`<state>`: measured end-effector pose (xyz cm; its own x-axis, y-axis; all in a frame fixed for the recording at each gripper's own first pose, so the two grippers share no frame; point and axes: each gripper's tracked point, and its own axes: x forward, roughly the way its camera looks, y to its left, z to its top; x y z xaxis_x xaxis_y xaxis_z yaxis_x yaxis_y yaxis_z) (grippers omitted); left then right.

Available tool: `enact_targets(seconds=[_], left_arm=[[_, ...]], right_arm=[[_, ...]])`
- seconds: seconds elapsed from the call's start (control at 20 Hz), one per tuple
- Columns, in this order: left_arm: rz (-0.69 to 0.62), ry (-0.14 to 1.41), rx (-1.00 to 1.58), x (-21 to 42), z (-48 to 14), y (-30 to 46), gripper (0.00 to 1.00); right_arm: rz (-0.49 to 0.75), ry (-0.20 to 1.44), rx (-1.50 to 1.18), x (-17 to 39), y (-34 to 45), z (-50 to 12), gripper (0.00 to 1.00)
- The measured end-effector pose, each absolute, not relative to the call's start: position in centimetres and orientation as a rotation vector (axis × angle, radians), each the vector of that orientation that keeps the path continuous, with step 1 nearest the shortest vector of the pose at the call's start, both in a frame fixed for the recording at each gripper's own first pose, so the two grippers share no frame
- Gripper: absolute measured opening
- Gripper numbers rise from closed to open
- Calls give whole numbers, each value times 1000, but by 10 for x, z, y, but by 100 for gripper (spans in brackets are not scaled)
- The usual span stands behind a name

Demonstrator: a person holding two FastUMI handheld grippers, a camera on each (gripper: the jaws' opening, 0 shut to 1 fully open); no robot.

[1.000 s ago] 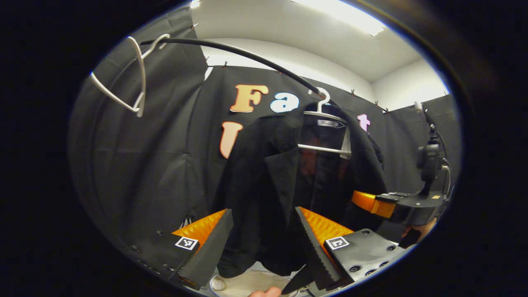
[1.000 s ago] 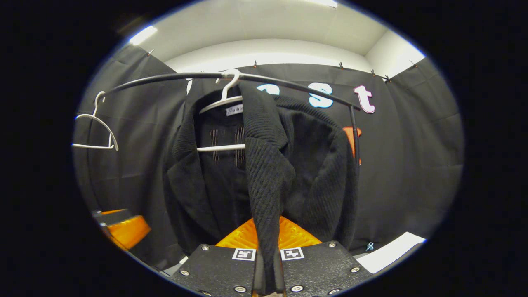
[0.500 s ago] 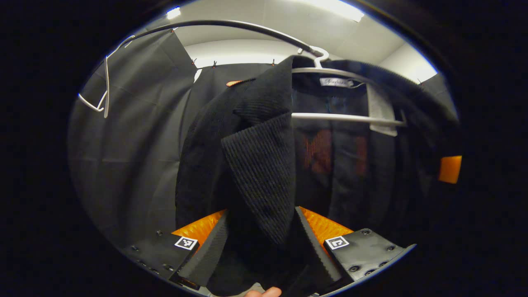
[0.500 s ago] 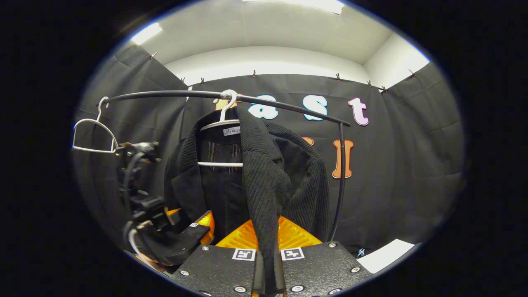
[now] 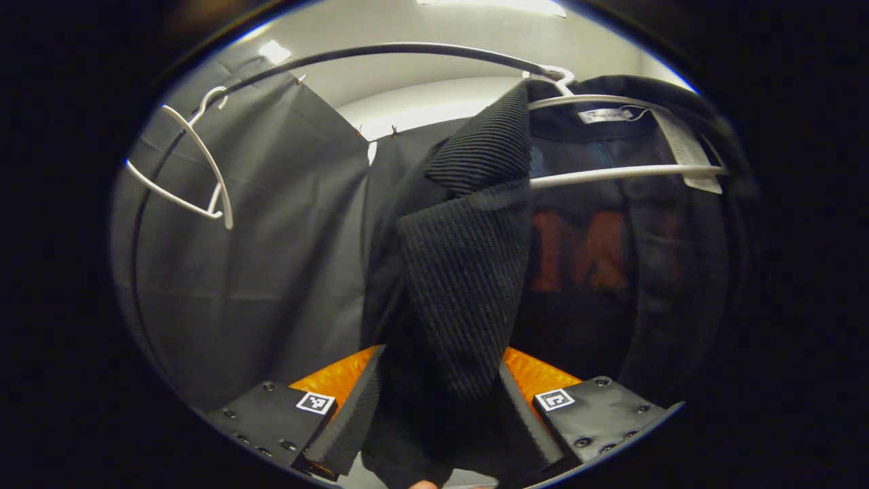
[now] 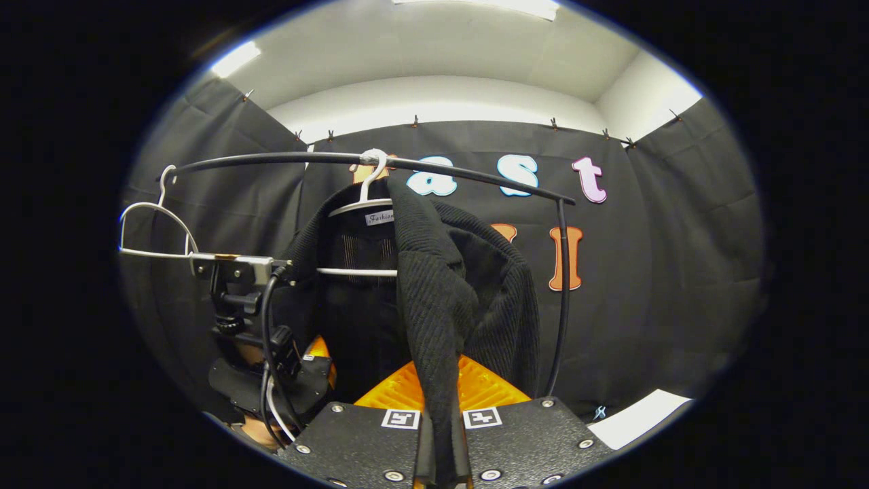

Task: Grasp the clothes on the hanger with both hands and then place them into the laundry hamper below.

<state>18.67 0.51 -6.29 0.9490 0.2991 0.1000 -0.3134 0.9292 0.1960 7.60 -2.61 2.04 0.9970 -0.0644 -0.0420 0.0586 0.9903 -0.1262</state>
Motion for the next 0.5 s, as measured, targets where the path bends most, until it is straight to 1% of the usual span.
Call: enact_targets(seconds=[0.05,0.2,0.3,0.4,0.45,0.5], left_arm=[[321,-75,219,187,-58,15,92],[277,-93,229,181,-43,18,66],[224,-101,248,174,-37,11,48],[192,-107,249,158,-29,10,30],[166,-100,232,149,-28,8,16],[128,-91,204,141,-25,3,18]], right_arm=[[-60,44,-123,77,-25,20,9],[-49,37,-121,81,-25,18,9],[-37,30,-104,82,-23,16,9],[-45,19,-93,81,-25,15,8],[-44,12,-84,80,-25,16,8],[-40,13,-79,77,-25,15,7]])
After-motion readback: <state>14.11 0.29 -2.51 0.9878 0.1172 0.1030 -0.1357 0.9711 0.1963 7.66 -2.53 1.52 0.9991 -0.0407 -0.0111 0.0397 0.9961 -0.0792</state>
